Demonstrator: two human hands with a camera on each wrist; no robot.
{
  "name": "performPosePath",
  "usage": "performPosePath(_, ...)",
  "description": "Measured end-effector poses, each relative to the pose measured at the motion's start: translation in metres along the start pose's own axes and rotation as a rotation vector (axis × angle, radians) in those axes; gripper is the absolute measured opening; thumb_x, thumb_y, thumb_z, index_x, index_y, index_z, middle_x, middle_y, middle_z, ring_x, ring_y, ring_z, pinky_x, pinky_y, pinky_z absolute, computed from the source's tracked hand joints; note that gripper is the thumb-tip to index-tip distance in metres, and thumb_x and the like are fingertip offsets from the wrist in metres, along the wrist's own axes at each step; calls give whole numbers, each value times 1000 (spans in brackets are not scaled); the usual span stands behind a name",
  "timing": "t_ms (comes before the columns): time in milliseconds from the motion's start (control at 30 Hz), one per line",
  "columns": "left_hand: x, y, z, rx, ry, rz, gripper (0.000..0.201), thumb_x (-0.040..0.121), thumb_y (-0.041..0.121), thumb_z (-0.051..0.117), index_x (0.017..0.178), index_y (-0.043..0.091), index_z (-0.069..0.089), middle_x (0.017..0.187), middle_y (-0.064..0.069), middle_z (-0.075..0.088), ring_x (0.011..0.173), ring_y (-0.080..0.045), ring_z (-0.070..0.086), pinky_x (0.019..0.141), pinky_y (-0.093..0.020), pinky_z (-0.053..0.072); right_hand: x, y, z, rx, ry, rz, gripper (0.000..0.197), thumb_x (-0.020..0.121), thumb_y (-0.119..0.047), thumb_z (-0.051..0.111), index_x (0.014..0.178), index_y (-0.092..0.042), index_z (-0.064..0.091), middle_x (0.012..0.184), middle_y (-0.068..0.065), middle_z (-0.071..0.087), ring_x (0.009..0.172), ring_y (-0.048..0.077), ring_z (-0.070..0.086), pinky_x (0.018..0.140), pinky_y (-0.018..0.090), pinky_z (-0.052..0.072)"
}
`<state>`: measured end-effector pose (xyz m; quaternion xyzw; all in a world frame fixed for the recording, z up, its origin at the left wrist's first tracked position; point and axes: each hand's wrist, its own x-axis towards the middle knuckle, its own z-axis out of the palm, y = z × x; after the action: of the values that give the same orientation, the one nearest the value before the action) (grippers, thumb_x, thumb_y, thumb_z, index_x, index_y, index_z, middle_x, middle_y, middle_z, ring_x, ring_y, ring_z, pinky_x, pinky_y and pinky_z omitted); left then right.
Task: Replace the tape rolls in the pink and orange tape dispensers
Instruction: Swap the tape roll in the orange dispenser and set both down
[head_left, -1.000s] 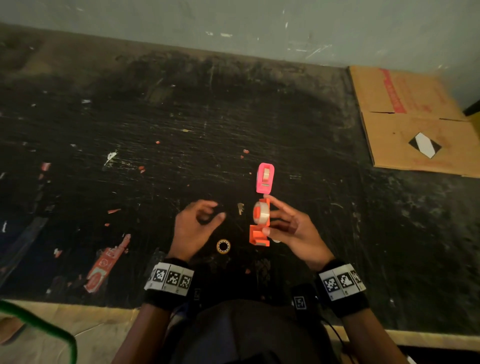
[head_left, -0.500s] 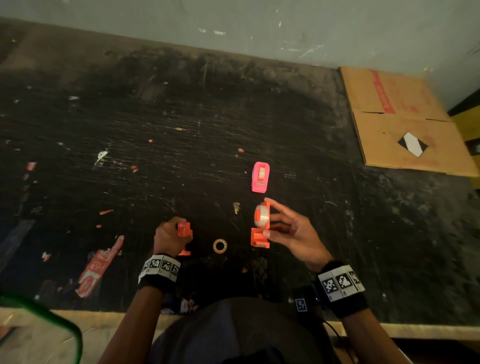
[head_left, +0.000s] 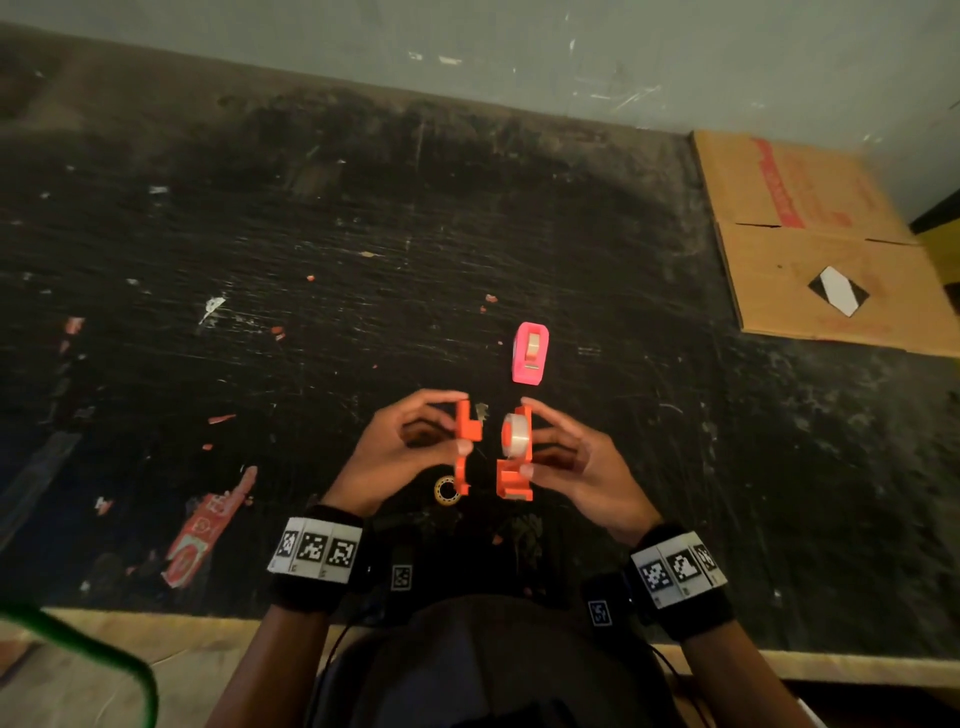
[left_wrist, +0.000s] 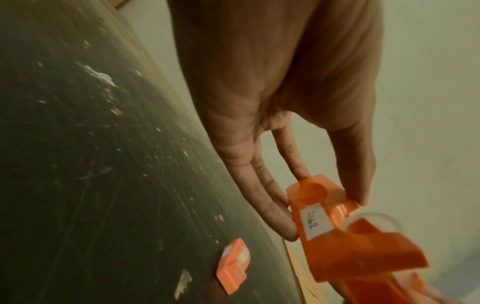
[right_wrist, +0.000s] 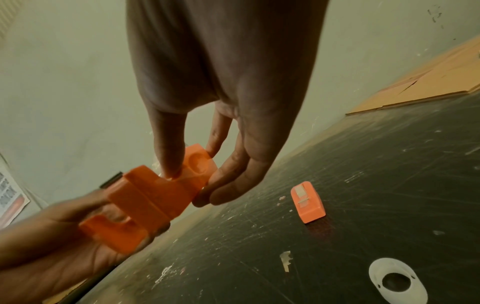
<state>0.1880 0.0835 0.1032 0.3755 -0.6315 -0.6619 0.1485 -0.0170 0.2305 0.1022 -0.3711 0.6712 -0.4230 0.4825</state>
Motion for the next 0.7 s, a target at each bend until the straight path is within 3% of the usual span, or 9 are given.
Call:
performPosePath(133, -1, 10, 13, 12, -71, 12, 58, 72, 16, 86, 122, 37, 66, 106, -3, 73, 100, -14, 71, 91, -25, 53, -1, 1, 0, -1, 0, -12, 79, 84, 2, 78, 150, -28, 46, 121, 5, 74, 113, 17, 72, 100, 34, 56)
performPosePath(300, -5, 16, 20, 22, -60, 24, 58, 74, 10, 84, 125, 29, 65, 107, -6, 72, 99, -14, 70, 83, -12, 54, -3, 4, -1, -4, 7, -13, 78, 83, 1, 78, 149, -30, 47, 120, 4, 75, 113, 17, 71, 104, 41, 54)
performPosePath(467, -5, 16, 22, 26, -56, 10, 56, 74, 13, 84, 124, 33, 65, 107, -3, 72, 100, -11, 70, 85, -22, 55, -2, 6, -2, 8, 5, -8, 79, 84, 0, 78, 148, -32, 47, 120, 1, 75, 114, 16, 71, 107, 46, 51)
performPosePath(600, -5, 13, 24, 5, -41, 4, 56, 75, 12, 83, 124, 32, 65, 105, -5, 73, 101, -12, 71, 97, -35, 55, -2, 6, -2, 25, 10, -13, 78, 84, 0, 78, 148, -34, 47, 121, 1, 74, 115, 16, 71, 106, 45, 53)
performPosePath(700, -5, 10, 24, 9, -37, 7, 55, 75, 13, 83, 123, 35, 66, 104, -3, 74, 102, -11, 70, 100, -40, 54, -4, 5, -1, 25, 12, -27, 78, 84, -2, 78, 148, -34, 47, 121, 1, 74, 114, 15, 71, 105, 42, 53)
